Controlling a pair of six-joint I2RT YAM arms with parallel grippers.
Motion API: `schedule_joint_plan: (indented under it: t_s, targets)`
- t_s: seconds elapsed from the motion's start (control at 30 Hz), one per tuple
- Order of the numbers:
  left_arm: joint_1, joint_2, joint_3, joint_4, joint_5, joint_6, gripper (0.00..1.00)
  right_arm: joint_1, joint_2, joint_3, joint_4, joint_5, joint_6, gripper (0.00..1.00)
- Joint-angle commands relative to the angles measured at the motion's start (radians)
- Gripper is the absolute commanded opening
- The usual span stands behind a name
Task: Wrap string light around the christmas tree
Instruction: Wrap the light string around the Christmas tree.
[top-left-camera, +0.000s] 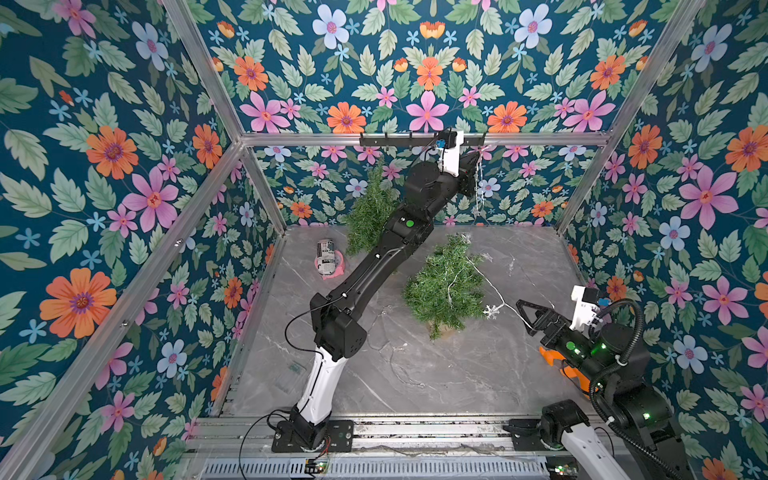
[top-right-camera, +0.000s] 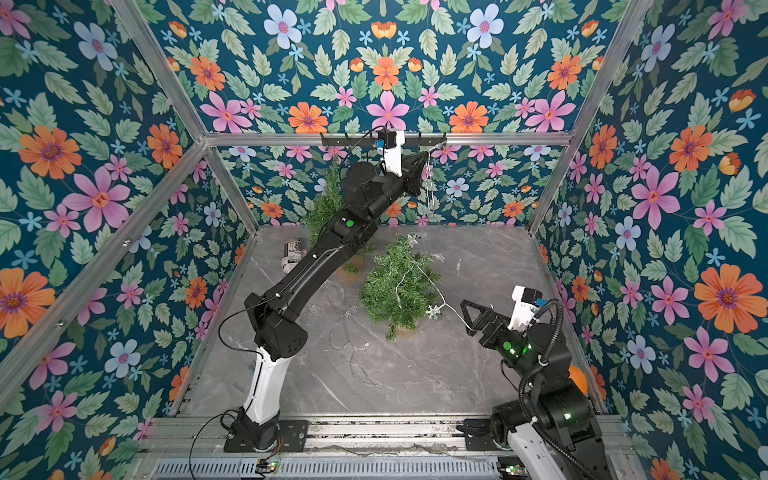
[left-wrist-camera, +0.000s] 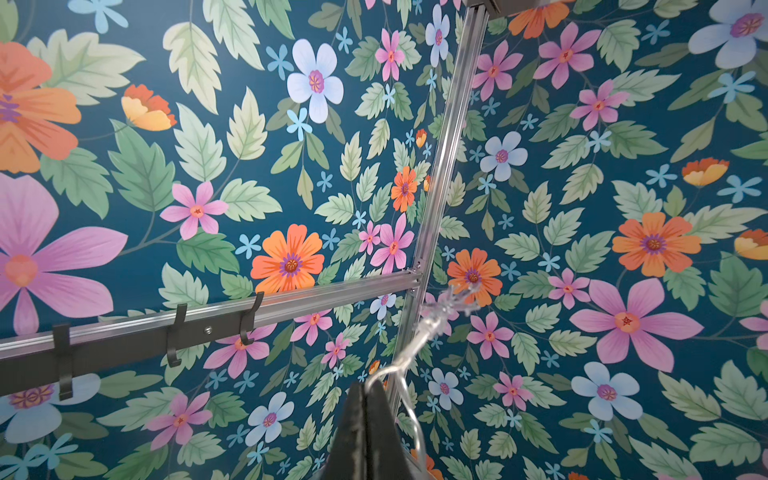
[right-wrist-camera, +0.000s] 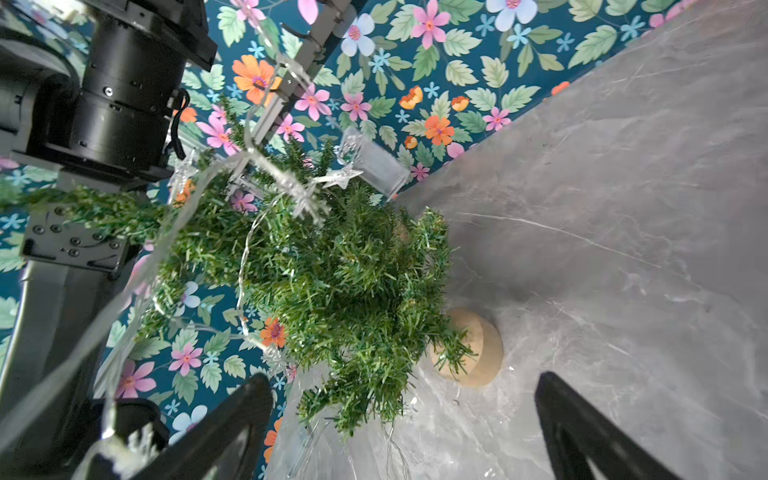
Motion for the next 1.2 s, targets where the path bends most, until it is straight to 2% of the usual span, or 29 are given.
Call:
schedule_joint_plan:
  t_s: [0.0,0.17,0.27,0.33,0.43,0.57,0.8,0.87,1.03,1.17]
  targets:
    - [-0.007,-0.030,0.017,0.091,0.035,-0.007,0.00,0.000,-0.026,-0.040,0.166,-0.114,-0.031,0.97]
    - [-0.038,-0.074,0.016,0.117,0.130,-0.014,0.00,0.001,-0.040,-0.069,0.233,-0.171,-0.086,1.00]
    - [-0.079,-0.094,0.014,0.105,0.164,0.043,0.00,0.001,-0.013,-0.067,0.259,-0.265,-0.122,0.99]
    - [-0.111,-0.104,0.012,0.089,0.154,0.098,0.00,0.000,0.008,-0.054,0.241,-0.285,-0.140,1.00]
    - [-0.150,-0.110,0.008,0.060,0.063,0.192,0.00,0.000,0.013,-0.020,0.175,-0.207,-0.151,1.00]
    - [-0.153,-0.087,0.008,0.054,-0.123,0.231,0.00,0.001,-0.029,0.022,0.105,-0.070,-0.123,0.99]
    - [-0.114,-0.020,0.021,0.053,-0.225,0.239,0.00,0.001,-0.048,0.116,0.012,0.032,-0.068,0.99]
    - [-0.098,-0.010,0.020,0.048,-0.200,0.204,0.00,0.001,-0.028,0.153,-0.048,0.086,-0.031,0.99]
    - [-0.095,-0.047,-0.043,0.094,-0.071,0.143,0.00,0.001,0.096,0.158,-0.082,0.120,0.029,0.99]
    - [-0.113,-0.076,-0.081,0.109,-0.035,0.124,0.00,0.000,0.219,0.144,0.100,0.075,0.050,0.99]
